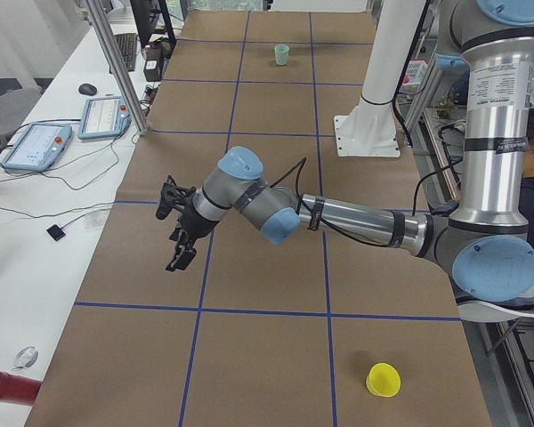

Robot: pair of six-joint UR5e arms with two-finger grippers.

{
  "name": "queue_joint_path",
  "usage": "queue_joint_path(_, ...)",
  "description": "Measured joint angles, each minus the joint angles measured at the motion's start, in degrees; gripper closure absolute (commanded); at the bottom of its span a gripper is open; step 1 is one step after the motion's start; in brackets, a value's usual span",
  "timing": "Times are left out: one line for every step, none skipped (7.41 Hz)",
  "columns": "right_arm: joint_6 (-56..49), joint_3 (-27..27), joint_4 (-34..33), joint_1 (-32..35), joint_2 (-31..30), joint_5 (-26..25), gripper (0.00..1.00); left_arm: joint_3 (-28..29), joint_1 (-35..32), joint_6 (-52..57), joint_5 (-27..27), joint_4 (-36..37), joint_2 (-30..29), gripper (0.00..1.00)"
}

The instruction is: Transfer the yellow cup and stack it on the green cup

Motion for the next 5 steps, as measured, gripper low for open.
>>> queue_joint_path(0.00,-0.03,0.00,0.00,-0.14,0.00,0.00,-0.10,1.14,-4.36,5.15,1.63,2.14,0.00)
queue_joint_path(0.05,-0.05,0.00,0.00,-0.35,0.00,0.00,-0.11,2.08,-9.67,9.34,5.54,3.25,0.00)
queue_joint_path(0.09,-0.06,0.00,0.00,-0.55,0.00,0.00,-0.14,3.20,-15.20,12.65,10.06,4.01,0.00)
queue_joint_path(0.10,-0.05,0.00,0.00,-0.86,0.02,0.00,-0.14,4.11,-20.12,15.27,14.35,5.05,0.00)
queue_joint_path(0.10,-0.02,0.00,0.00,-1.18,0.05,0.00,-0.14,4.94,-24.52,17.37,17.91,6.36,0.00)
